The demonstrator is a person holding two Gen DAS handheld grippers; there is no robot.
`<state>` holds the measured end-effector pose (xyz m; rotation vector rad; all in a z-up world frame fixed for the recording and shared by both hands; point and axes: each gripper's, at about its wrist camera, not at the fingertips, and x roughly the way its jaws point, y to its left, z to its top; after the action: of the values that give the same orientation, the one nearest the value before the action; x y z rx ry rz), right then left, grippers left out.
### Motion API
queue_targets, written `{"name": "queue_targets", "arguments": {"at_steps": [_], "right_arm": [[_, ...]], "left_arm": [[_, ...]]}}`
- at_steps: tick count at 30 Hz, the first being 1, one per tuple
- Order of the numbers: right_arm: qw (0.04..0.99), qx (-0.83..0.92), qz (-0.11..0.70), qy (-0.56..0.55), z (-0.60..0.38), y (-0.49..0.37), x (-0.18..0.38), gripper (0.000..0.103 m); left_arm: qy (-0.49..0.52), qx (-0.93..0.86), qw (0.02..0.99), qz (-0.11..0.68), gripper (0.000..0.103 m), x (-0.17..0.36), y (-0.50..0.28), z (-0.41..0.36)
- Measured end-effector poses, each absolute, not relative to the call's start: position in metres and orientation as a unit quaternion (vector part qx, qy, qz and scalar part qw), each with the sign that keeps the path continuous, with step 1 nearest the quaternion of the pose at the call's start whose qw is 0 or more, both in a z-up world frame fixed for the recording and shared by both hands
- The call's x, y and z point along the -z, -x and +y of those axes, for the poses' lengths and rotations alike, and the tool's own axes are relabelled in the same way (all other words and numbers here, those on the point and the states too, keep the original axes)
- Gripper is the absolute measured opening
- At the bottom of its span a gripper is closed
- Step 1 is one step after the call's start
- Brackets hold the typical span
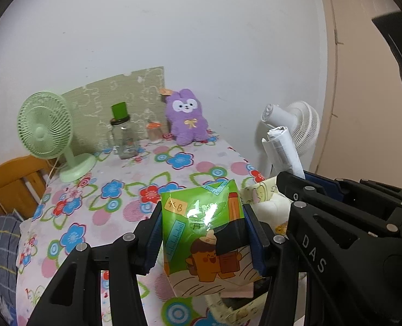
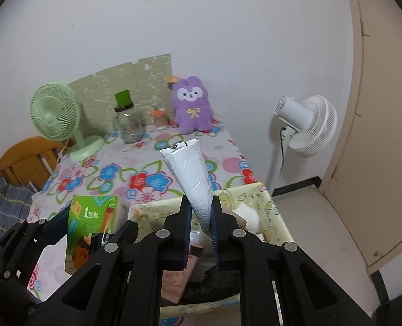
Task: Organize soft objects
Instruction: 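Carry the green pack with the left tool while the right tool carries the white roll toward the box, then drop the green pack into the box with the left tool while the right tool drops the white roll in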
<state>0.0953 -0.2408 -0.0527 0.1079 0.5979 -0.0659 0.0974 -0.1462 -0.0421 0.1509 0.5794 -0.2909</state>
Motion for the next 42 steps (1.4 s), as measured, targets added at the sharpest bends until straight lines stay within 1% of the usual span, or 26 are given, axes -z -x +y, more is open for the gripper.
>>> {"name": "queue_targets", "arguments": {"at_steps": [8,13,14,15,16,17,18,26,30,38,39,40,41,42], "right_arm": [[0.946,0.046,0.314,-0.063,-0.264,-0.107,0.066,0.016],[0.940,0.052,0.328,-0.073,-0.277,-0.115,0.077,0.016],[0.940,0.056,0.329,-0.074,-0.279,-0.115,0.078,0.016],[0.939,0.059,0.330,-0.075,-0.281,-0.117,0.080,0.016],[0.938,0.059,0.332,-0.077,-0.282,-0.117,0.081,0.016],[0.938,0.058,0.333,-0.080,-0.283,-0.118,0.082,0.016],[0.937,0.057,0.334,-0.082,-0.284,-0.119,0.083,0.016],[0.936,0.039,0.341,-0.083,-0.278,-0.120,0.086,0.016],[0.935,0.033,0.344,-0.078,-0.270,-0.119,0.086,0.018],[0.936,0.021,0.343,-0.074,-0.253,-0.110,0.083,0.022],[0.937,0.020,0.342,-0.072,-0.250,-0.107,0.081,0.028],[0.937,0.020,0.341,-0.071,-0.248,-0.106,0.080,0.041],[0.939,0.021,0.338,-0.070,-0.246,-0.103,0.079,0.048],[0.941,0.028,0.329,-0.066,-0.245,-0.100,0.076,0.061]], "left_arm": [[-0.083,0.156,0.937,0.300,0.056,0.056,-0.109,-0.170],[-0.083,0.160,0.931,0.317,0.060,0.068,-0.118,-0.179],[-0.082,0.160,0.931,0.319,0.065,0.070,-0.119,-0.180],[-0.082,0.159,0.931,0.319,0.073,0.071,-0.120,-0.181],[-0.084,0.158,0.930,0.320,0.077,0.072,-0.121,-0.181],[-0.085,0.157,0.931,0.320,0.084,0.073,-0.121,-0.182],[-0.087,0.155,0.931,0.319,0.086,0.074,-0.121,-0.182],[-0.081,0.150,0.929,0.329,0.092,0.075,-0.125,-0.173],[-0.083,0.145,0.931,0.326,0.096,0.072,-0.122,-0.167],[-0.078,0.137,0.933,0.324,0.098,0.066,-0.113,-0.150],[-0.077,0.136,0.934,0.322,0.098,0.065,-0.111,-0.147],[-0.076,0.135,0.934,0.321,0.098,0.064,-0.110,-0.145],[-0.077,0.131,0.935,0.319,0.098,0.063,-0.109,-0.143],[-0.077,0.129,0.936,0.318,0.098,0.062,-0.108,-0.141]]}}
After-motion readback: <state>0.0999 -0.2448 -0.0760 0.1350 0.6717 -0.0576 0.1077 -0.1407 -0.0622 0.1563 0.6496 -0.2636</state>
